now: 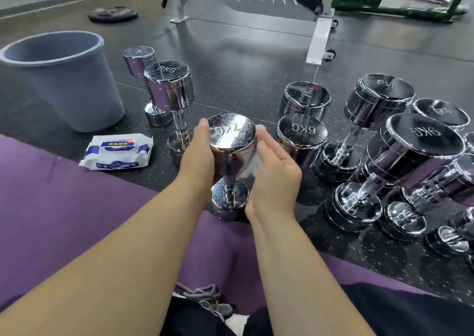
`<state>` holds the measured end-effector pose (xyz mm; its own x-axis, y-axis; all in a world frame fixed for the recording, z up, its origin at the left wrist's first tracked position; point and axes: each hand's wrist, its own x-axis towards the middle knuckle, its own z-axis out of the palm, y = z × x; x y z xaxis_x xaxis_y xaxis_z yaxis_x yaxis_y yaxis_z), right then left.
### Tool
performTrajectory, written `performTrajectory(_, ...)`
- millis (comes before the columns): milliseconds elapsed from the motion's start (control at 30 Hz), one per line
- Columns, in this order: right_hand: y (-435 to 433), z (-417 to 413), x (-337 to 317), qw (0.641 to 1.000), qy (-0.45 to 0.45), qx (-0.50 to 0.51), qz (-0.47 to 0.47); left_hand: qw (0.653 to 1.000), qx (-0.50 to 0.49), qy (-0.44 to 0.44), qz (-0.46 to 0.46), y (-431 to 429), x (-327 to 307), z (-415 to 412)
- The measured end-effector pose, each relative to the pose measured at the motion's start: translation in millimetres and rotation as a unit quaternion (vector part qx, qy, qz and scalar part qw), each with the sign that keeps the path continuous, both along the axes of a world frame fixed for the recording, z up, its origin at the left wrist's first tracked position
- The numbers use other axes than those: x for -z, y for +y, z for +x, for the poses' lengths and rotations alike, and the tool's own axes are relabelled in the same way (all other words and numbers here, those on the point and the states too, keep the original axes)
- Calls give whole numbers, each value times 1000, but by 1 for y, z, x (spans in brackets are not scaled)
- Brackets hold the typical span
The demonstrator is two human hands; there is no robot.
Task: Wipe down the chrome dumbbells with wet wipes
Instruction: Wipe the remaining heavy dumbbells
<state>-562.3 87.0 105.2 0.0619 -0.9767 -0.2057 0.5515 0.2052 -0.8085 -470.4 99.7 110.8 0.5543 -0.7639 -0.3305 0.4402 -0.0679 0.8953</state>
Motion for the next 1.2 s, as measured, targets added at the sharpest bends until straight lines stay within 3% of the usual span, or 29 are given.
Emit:
performTrajectory(133, -32, 12, -24, 974, 178, -139, 20, 1000, 2, -6, 0, 2, 2, -1)
performTrajectory(200, -45, 19, -14, 955, 219, -201, 20, 1000, -4, 4, -9, 3, -1, 2)
performTrajectory(333, -42, 18, -39, 933, 297, -190, -68, 1000, -1, -20, 4, -4, -11, 14)
performTrajectory(400, -51, 17, -41, 902, 356, -227, -94, 998, 3, -61, -1, -10, -14, 21)
performTrajectory(500, -67, 28, -63, 824, 469, -304, -92, 993, 34, -112, -17, -19, -17, 28)
performTrajectory(633, -83, 55, -87, 778, 506, -345, -137, 997, 59, -56, 0, -24, -11, 38)
performTrajectory(733, -86, 62, -78, 780, 500, -354, -131, 995, 86, -21, 51, -19, 1, 40)
performTrajectory(800, -80, 57, -70, 802, 501, -290, -144, 992, 101, 16, 78, -15, 5, 36)
performTrajectory(867, -69, 43, -51, 828, 492, -213, -167, 990, 100, 35, 92, -14, 7, 35)
performTrajectory(933, -50, 26, -24, 883, 422, -157, -136, 991, 81, 30, 106, -11, 6, 35)
performTrajectory(1033, -17, 10, 12, 977, 169, -134, 2, 993, 48, 34, 102, 3, 13, 27)
performTrajectory(1067, -8, 9, 21, 986, 71, -145, 33, 993, 47, 27, 107, 9, 17, 23)
performTrajectory(1200, -3, 3, 30, 982, -67, -173, 45, 989, 69, -5, 133, 22, 22, 16)
